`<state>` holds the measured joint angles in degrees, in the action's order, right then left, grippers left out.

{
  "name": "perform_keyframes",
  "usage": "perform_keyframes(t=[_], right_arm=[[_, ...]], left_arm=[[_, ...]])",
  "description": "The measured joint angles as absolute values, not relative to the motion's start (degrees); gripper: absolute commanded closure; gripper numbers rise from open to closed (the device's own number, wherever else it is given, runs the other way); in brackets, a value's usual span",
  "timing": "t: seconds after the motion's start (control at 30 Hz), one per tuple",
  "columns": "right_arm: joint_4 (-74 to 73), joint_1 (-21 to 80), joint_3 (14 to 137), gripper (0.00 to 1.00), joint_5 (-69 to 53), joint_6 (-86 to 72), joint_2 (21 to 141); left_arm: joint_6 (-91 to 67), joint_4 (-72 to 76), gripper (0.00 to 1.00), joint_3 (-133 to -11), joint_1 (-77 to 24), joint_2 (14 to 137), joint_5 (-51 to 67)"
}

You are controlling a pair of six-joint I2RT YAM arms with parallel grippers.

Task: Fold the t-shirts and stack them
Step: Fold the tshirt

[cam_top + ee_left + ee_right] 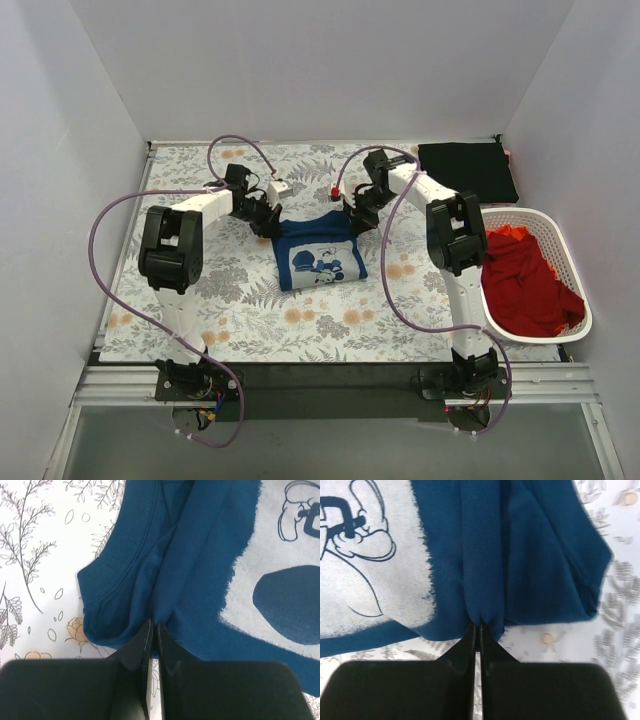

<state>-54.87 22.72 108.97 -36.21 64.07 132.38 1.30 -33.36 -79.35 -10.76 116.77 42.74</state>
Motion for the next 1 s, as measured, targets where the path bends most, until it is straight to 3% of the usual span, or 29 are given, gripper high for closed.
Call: perform_keyframes(t=[0.4,0.67,0.9,0.93,1.0], right_arm=[[-55.9,25.6,85.2,0.99,-38.5,61.3,114.8],[-57.0,23.8,97.2,0.99,-40.6,56.4,113.9],[-55.8,23.1,104.9,0.99,-40.4,55.5,125.4],[-55.5,23.2,105.1,0.99,-40.0,55.5,127.4],[-55.6,23.2,105.2,0.99,-39.5,55.3,130.8]], left_arm=[[4.0,-38.2,1.0,-68.6,-14.1,107.2,46.7],[1.6,-41.1,1.0,-74.4,-11.5,103.1,48.4],[-0.5,-38.8,0.99,-83.8,-9.9,115.6,46.9],[-0.6,-38.6,0.92,-84.3,-9.9,117.1,46.6],[-1.0,-38.4,0.9,-84.5,-9.9,119.9,45.9]])
